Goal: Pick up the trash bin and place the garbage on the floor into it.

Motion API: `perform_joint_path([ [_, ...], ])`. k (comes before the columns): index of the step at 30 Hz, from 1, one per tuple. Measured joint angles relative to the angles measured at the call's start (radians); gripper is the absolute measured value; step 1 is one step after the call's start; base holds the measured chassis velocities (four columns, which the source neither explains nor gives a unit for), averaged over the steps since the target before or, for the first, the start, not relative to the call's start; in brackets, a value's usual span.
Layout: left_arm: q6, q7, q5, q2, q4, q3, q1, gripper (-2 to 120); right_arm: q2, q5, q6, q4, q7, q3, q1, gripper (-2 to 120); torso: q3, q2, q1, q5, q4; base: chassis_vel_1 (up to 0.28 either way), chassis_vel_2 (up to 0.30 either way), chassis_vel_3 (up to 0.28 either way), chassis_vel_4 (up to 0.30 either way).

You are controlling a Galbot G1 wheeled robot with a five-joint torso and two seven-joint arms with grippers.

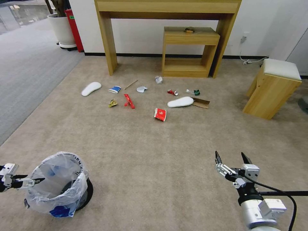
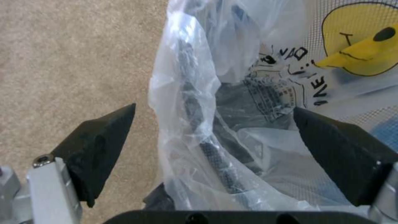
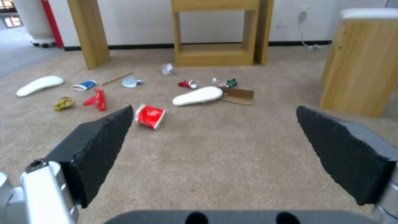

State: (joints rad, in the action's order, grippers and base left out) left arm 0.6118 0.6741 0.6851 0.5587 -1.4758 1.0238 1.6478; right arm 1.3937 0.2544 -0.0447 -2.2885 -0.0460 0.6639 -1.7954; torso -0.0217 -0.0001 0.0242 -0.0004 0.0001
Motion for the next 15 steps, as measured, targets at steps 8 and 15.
perform_joint_path([
  [8, 0.008, 0.002, -0.003, 0.009, 0.021, -0.074, -0.080, 100, -0.007, 0.015, -0.004, 0.002, -0.004, 0.005, -0.001, 100, 0.000, 0.000, 0.000, 0.0000, -0.0005, 0.000, 0.000, 0.000, 0.000],
  [15, 0.012, -0.003, -0.004, 0.009, 0.039, -0.108, -0.108, 100, -0.009, 0.018, -0.011, -0.002, -0.007, 0.005, -0.001, 100, 0.000, 0.000, 0.000, 0.0000, -0.0002, 0.000, 0.000, 0.000, 0.000],
])
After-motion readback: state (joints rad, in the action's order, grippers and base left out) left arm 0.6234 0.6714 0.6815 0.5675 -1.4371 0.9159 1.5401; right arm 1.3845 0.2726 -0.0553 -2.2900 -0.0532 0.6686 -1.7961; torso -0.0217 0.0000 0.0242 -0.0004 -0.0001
